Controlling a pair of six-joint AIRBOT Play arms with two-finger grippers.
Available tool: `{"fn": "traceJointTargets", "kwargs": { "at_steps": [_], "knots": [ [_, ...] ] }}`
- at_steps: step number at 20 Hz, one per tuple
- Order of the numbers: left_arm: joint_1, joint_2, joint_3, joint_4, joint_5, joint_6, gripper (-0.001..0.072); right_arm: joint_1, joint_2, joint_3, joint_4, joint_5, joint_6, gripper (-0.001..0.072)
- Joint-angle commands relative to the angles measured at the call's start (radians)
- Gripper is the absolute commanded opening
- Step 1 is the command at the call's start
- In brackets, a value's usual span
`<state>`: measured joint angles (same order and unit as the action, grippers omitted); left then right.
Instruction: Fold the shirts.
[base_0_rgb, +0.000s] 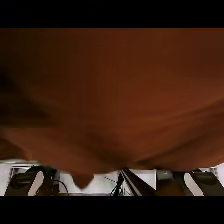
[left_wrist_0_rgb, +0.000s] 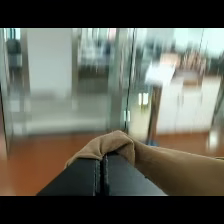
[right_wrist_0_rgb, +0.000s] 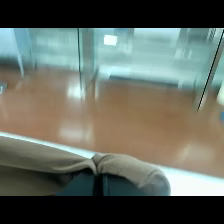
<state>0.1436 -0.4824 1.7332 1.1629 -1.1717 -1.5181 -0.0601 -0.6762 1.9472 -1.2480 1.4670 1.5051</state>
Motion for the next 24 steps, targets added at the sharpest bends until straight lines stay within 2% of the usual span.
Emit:
{"fn": "traceJointTargets", "kwargs": {
  "at_steps": [1,4,8,13,17,18,19,20,21,22,24],
  "knots": [
    [0.002,0.008,-0.192,0.017,-0.143,-0.029,0.0018,0.001,0.009,-0.198,0.051,0.031,0.012,0.0026],
    [0.001,-0.019,-0.488,0.001,-0.058,-0.047,0.0019,0.001,0.001,-0.499,0.056,-0.090,0.000,0.0026],
    [-0.036,-0.172,-0.754,-0.047,0.192,-0.013,0.0018,0.001,-0.136,-0.762,0.056,-0.333,-0.006,0.0026],
    [-0.133,-0.508,-0.713,-0.048,0.523,-0.013,0.0019,0.001,-0.534,-0.683,0.182,-0.526,-0.027,0.0026],
    [-0.173,-0.731,-0.600,-0.085,0.551,-0.013,0.0021,0.001,-0.872,-0.444,0.298,-0.531,-0.027,0.0027],
    [-0.176,-0.763,-0.585,-0.111,0.552,-0.013,0.0033,0.000,-0.935,-0.399,0.330,-0.531,0.001,0.0060],
    [-0.176,-0.792,-0.566,-0.126,0.553,-0.013,0.0170,-0.003,-0.983,-0.365,0.348,-0.528,0.048,0.0300],
    [-0.171,-0.813,-0.541,-0.127,0.526,-0.013,0.0556,-0.013,-1.024,-0.339,0.362,-0.511,0.078,0.0625],
    [-0.153,-0.824,-0.510,-0.123,0.471,-0.012,0.0707,-0.032,-1.050,-0.319,0.370,-0.470,0.093,0.0628],
    [-0.120,-0.828,-0.475,-0.104,0.381,-0.012,0.0706,-0.058,-1.059,-0.305,0.371,-0.418,0.089,0.0628],
    [-0.016,-0.827,-0.417,0.042,0.127,-0.013,0.0705,-0.147,-1.042,-0.290,0.335,-0.295,0.058,0.0628]
  ]
}}
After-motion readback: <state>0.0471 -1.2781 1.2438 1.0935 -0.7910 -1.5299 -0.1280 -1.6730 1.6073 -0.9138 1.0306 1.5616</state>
